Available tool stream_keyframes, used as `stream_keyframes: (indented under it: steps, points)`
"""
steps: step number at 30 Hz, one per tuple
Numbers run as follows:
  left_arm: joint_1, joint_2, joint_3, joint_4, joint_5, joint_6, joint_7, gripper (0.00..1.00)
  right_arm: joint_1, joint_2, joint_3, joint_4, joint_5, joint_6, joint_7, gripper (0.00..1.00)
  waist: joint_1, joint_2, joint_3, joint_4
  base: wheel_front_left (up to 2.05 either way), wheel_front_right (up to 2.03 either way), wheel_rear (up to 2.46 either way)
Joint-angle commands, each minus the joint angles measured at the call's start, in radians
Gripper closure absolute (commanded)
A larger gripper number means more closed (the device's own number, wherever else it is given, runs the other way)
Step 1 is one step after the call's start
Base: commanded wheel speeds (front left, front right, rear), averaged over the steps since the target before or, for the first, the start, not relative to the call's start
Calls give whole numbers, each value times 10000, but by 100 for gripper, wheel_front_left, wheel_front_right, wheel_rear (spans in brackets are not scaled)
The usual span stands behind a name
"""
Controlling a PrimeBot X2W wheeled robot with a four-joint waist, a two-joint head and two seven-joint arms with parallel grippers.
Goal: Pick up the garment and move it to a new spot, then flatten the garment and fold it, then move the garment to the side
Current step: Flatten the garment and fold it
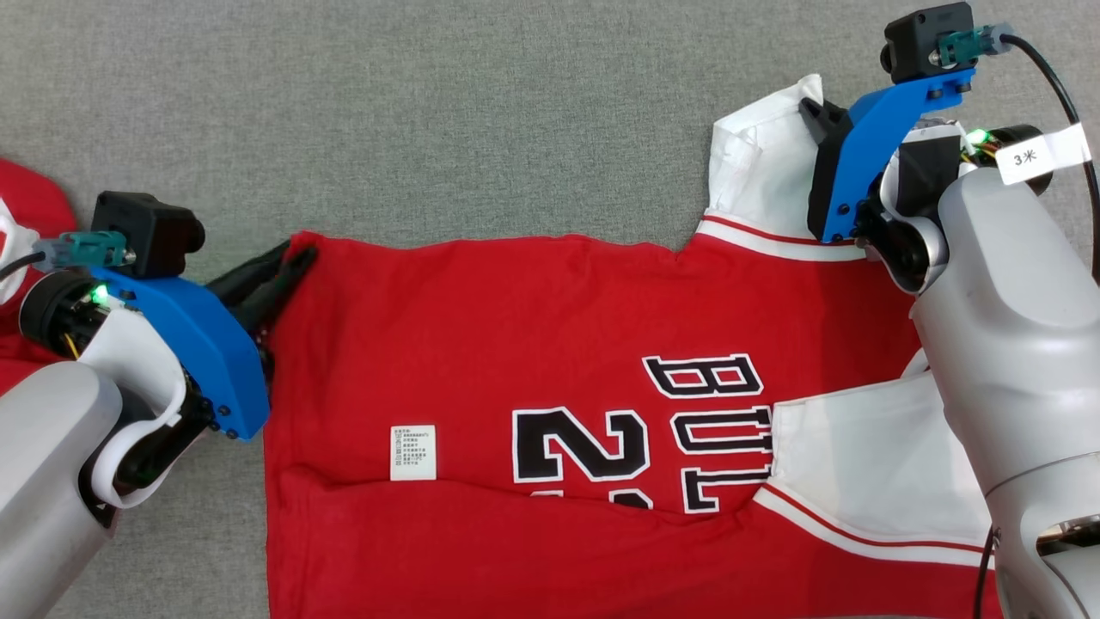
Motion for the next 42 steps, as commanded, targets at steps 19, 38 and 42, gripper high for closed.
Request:
stream_keyframes:
  steps: [19,38,42]
  points:
    - [-771,78,207,1646,-1184,-710,842,100,-306,119,-726,1033,-783,-3,-3103,100,1,1,-1399,-413,0,0,0]
    - [332,1309,-1316,536,-2616,-798,4111,100,3462,-1423,2918,-2256,2191,-1,311,100,1,1,-3414,-1158,0,0,0]
    - [512,1355,-1450,523,-2652,-703,4252,100,4388,-2242,3065,-3864,2813,-3,1391,100,1,1,-3529,-1237,0,0,0]
